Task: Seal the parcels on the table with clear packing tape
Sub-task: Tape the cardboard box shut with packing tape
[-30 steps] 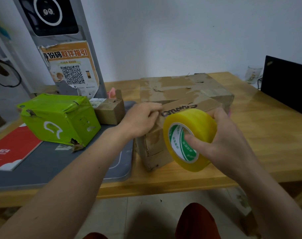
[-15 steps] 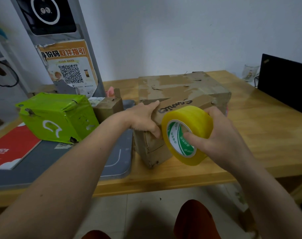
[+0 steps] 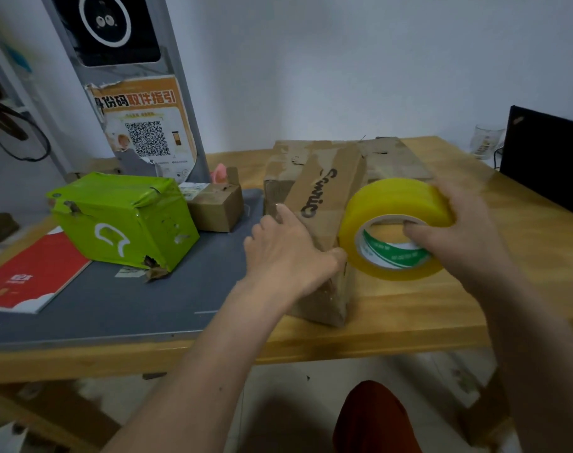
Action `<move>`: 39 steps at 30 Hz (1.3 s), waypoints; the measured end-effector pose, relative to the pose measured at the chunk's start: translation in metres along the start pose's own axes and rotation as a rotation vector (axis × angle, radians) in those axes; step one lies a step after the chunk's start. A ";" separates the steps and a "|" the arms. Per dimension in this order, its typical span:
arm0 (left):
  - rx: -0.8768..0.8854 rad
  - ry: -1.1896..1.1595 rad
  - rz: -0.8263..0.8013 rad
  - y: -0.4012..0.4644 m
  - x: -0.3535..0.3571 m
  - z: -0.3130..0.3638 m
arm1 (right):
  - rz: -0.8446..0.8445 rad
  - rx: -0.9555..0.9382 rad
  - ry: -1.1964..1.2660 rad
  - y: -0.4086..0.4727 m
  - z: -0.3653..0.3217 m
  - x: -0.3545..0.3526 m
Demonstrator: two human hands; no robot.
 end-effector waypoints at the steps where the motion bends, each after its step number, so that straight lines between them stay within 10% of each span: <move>1: 0.043 0.058 0.010 -0.004 0.002 0.008 | 0.027 0.020 0.011 0.002 0.011 -0.003; 13: 0.565 0.363 -0.039 -0.006 0.016 0.055 | 0.036 0.135 0.080 0.023 0.059 0.007; 31: 0.118 0.303 -0.229 0.029 0.006 0.035 | -0.150 0.169 0.057 0.018 0.057 0.010; 39: 0.101 -0.305 0.143 0.017 -0.008 0.004 | 0.160 0.202 0.411 -0.007 0.056 0.021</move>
Point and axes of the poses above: each hand's wrist, its own y-axis towards the middle knuckle, its own x-axis out of the palm, z = x × y, the point moved 6 cm from there along y, towards the middle knuckle, and after that the axes turned 5 degrees about x, right-handed, at the moved point
